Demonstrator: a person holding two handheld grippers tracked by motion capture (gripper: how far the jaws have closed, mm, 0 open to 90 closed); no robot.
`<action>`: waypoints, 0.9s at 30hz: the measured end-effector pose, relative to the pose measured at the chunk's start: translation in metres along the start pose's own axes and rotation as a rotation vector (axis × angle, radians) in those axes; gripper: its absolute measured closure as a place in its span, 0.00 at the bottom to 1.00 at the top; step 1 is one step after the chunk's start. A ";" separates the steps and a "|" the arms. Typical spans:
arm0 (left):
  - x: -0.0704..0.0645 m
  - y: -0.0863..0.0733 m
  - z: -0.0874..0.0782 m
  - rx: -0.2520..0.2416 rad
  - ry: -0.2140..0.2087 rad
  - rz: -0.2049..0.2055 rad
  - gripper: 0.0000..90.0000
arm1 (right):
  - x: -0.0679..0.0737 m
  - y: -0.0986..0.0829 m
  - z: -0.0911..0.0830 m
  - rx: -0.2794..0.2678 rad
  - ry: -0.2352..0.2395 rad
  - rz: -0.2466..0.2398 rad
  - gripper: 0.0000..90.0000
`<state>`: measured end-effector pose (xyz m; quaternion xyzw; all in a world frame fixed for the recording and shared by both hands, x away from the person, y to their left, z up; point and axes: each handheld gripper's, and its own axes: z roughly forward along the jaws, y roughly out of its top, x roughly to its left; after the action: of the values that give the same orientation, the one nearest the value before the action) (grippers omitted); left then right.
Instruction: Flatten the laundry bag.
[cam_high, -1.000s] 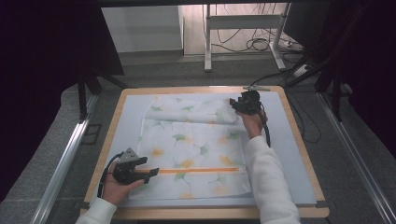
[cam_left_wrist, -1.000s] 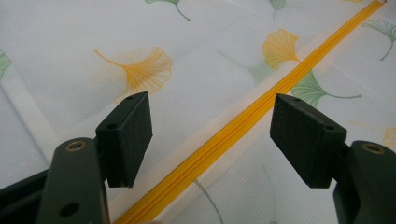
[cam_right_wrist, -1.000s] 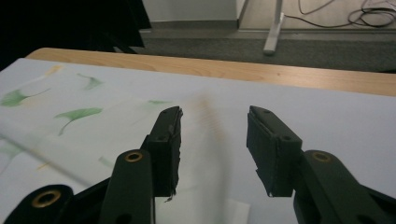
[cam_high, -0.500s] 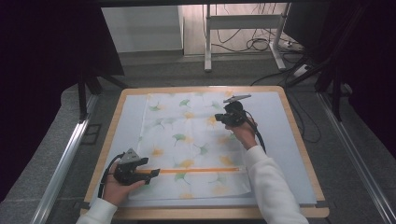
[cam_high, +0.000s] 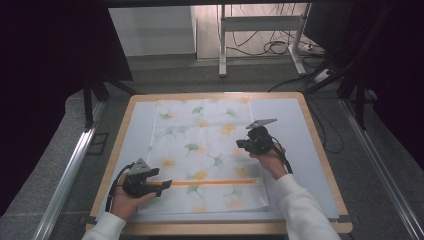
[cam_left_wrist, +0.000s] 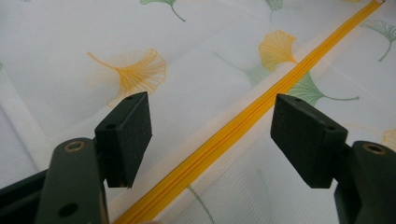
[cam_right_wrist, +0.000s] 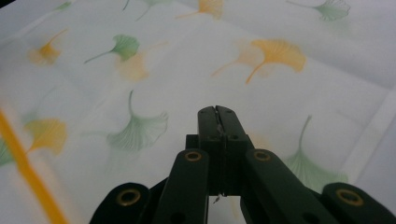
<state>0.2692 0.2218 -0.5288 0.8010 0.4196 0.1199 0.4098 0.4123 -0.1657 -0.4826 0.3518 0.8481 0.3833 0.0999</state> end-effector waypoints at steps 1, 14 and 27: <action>0.000 0.000 0.000 -0.001 0.000 0.000 0.32 | 0.002 -0.004 -0.005 0.000 0.001 -0.006 0.99; 0.004 0.001 -0.001 -0.007 0.014 0.002 0.32 | 0.030 -0.061 -0.054 -0.005 0.048 -0.029 0.99; -0.007 0.009 0.002 -0.021 0.035 0.031 0.32 | 0.055 -0.107 -0.076 0.029 0.089 -0.012 0.99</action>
<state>0.2711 0.2126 -0.5220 0.8010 0.4128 0.1447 0.4088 0.2824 -0.2219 -0.5018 0.3309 0.8592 0.3856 0.0592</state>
